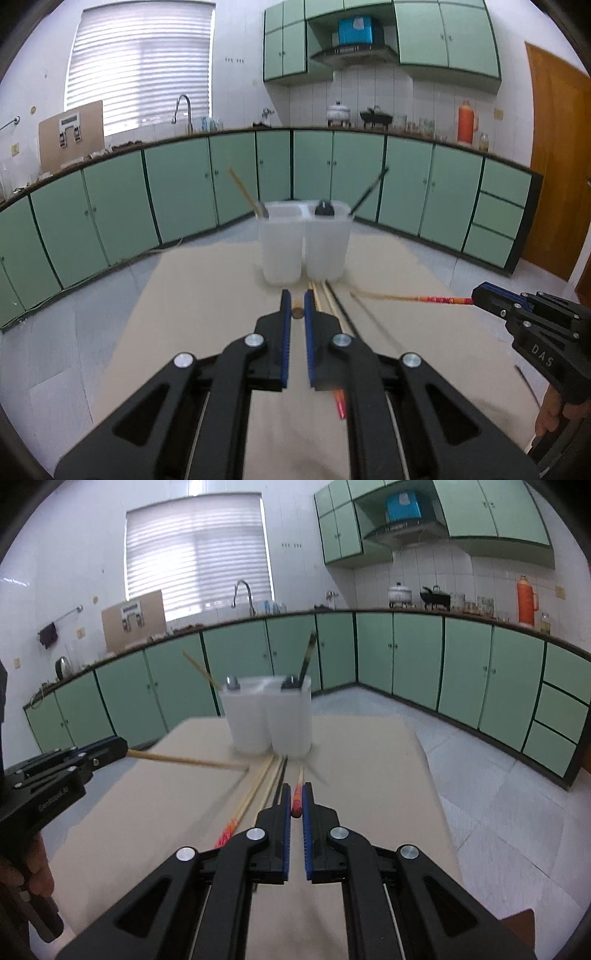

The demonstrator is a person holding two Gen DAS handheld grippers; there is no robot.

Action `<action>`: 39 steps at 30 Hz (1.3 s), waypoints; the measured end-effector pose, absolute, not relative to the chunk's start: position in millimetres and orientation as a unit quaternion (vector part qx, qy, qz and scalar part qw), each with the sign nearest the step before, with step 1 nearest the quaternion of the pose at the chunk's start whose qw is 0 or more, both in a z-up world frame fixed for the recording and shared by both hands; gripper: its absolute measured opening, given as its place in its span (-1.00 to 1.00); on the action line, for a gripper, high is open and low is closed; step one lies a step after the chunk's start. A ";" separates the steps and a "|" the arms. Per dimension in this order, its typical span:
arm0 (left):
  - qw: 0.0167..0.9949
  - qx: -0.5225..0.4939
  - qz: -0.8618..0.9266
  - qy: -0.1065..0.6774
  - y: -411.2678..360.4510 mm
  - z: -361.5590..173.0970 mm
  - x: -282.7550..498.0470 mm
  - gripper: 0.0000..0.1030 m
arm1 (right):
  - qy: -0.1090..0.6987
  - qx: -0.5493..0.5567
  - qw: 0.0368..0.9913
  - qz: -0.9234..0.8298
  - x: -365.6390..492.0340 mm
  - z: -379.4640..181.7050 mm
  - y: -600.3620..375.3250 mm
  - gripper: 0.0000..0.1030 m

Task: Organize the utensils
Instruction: 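Lift the wooden chopstick into the holder with the left tool while the right carries the red chopstick in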

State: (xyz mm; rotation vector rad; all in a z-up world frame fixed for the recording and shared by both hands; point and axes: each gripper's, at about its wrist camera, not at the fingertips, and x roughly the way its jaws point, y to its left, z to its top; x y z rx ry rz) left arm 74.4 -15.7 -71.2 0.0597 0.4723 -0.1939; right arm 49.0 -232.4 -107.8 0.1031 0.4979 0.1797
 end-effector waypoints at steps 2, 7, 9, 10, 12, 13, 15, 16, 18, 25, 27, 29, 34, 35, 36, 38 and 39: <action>0.969 0.027 -0.100 0.223 -16.4 -60.5 75.3 -0.88 | 0.238 0.058 0.965 0.097 50.6 -95.7 -236.8 -0.89; 0.973 0.024 -0.115 0.196 -20.1 -26.8 84.3 -0.88 | 0.219 0.052 0.966 0.130 63.9 -56.0 -241.1 -0.89; 0.973 0.022 -0.125 0.191 -23.3 -14.1 92.1 -0.88 | 0.223 0.051 0.962 0.147 74.4 -39.1 -241.0 -0.89; 0.973 0.021 -0.130 0.191 -24.1 -10.1 95.5 -0.88 | 0.224 0.053 0.961 0.154 77.6 -33.5 -241.2 -0.89; 0.972 0.013 -0.138 0.190 -24.6 -1.6 101.4 -0.88 | 0.229 0.055 0.957 0.167 86.4 -21.2 -241.9 -0.89; 0.972 0.009 -0.142 0.188 -25.3 4.3 105.1 -0.88 | 0.233 0.056 0.955 0.175 92.6 -14.6 -241.5 -0.89; 0.972 0.006 -0.146 0.184 -25.4 10.1 107.3 -0.88 | 0.241 0.055 0.951 0.188 102.1 -5.1 -241.9 -0.89; 0.972 0.006 -0.149 0.181 -26.3 14.7 109.1 -0.88 | 0.243 0.053 0.949 0.192 104.7 -1.4 -241.4 -0.89; 0.972 0.006 -0.154 0.175 -27.7 21.8 111.1 -0.88 | 0.243 0.047 0.948 0.199 109.6 6.0 -241.6 -0.89; 0.979 0.010 -0.160 0.127 -33.0 66.6 125.7 -0.88 | 0.213 0.043 0.951 0.221 132.3 50.3 -244.1 -0.89; 0.981 0.013 -0.161 0.106 -37.1 85.6 134.4 -0.88 | 0.192 0.041 0.955 0.224 143.3 69.7 -245.4 -0.89; 0.983 0.016 -0.159 0.090 -42.3 100.7 143.1 -0.88 | 0.175 0.040 0.959 0.220 155.7 85.5 -245.8 -0.89; 0.987 0.025 -0.150 0.055 -60.0 131.8 180.1 -0.88 | 0.147 0.048 0.964 0.218 200.1 119.7 -244.8 -0.89; 0.988 0.025 -0.146 0.051 -63.5 134.4 188.4 -0.88 | 0.143 0.052 0.964 0.217 209.0 123.8 -244.6 -0.89; 0.988 0.025 -0.145 0.049 -65.9 135.5 194.7 -0.88 | 0.139 0.055 0.965 0.216 217.4 126.9 -243.8 -0.89; 0.989 0.023 -0.142 0.042 -73.3 134.5 212.1 -0.88 | 0.125 0.051 0.970 0.204 235.5 130.3 -241.7 -0.89; 0.989 0.025 -0.141 0.042 -75.8 133.9 218.9 -0.88 | 0.122 0.049 0.971 0.199 242.9 130.9 -241.7 -0.89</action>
